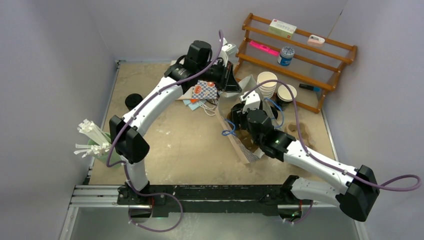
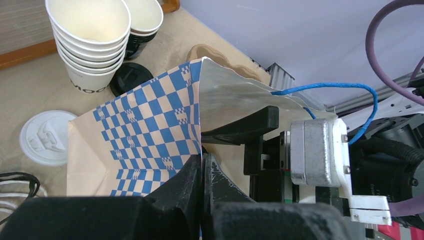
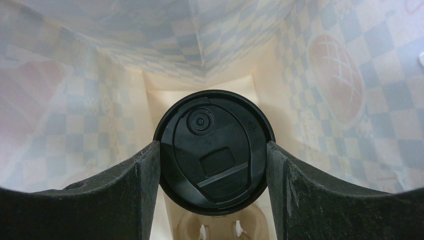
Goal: Pack the takeout coffee
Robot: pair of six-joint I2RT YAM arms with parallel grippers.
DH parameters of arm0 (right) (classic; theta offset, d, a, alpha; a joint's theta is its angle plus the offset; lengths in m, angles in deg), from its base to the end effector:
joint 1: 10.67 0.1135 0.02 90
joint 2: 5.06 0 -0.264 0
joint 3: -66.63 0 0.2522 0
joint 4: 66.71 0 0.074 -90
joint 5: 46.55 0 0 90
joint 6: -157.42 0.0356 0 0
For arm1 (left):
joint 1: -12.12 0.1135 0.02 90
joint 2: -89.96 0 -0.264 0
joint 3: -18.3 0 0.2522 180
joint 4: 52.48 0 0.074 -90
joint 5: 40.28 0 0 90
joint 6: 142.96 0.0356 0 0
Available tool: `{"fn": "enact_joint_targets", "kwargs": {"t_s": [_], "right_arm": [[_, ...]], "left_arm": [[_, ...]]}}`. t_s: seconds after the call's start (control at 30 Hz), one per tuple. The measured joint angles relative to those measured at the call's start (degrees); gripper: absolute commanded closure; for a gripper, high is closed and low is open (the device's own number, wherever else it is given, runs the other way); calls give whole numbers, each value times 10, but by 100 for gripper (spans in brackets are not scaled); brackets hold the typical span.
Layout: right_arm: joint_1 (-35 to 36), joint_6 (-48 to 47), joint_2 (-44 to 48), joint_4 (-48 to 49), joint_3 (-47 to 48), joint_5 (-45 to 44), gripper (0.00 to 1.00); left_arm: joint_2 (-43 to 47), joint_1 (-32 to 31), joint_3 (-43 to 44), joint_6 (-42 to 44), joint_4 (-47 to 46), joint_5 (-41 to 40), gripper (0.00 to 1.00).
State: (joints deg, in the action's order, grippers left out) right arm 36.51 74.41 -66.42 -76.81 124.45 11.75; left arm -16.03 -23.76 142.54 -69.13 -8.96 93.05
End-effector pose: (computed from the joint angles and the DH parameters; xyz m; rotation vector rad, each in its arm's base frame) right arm 0.1813 0.1681 0.3050 -0.2322 1.7612 0.1825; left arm 0.3281 -0.2675 0.4036 0.8691 1.9532 -1.3165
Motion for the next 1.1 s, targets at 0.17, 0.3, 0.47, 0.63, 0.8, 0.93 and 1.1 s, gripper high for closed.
{"fn": "enact_joint_targets", "kwargs": {"t_s": [0.17, 0.3, 0.47, 0.63, 0.8, 0.93, 1.1], "right_arm": [[0, -12, 4, 17, -17, 2, 93], [0, -12, 4, 36, -37, 3, 94], [0, -7, 3, 60, -55, 2, 95], [-3, 13, 3, 60, -64, 2, 97], [-4, 40, 3, 39, -64, 9, 97], [-4, 60, 2, 19, -64, 23, 96], [-4, 78, -14, 6, -64, 43, 95]], "left_arm": [[0, 7, 0, -15, -8, 11, 100], [-1, 12, -1, -27, -19, 18, 100], [-8, 14, -4, -36, -24, 25, 100], [-16, 17, -7, -42, -27, 28, 100], [-20, 22, -7, -43, -27, 28, 100], [-24, 29, -7, -44, -23, 28, 100], [-33, 42, -7, -47, -13, 24, 100]]}}
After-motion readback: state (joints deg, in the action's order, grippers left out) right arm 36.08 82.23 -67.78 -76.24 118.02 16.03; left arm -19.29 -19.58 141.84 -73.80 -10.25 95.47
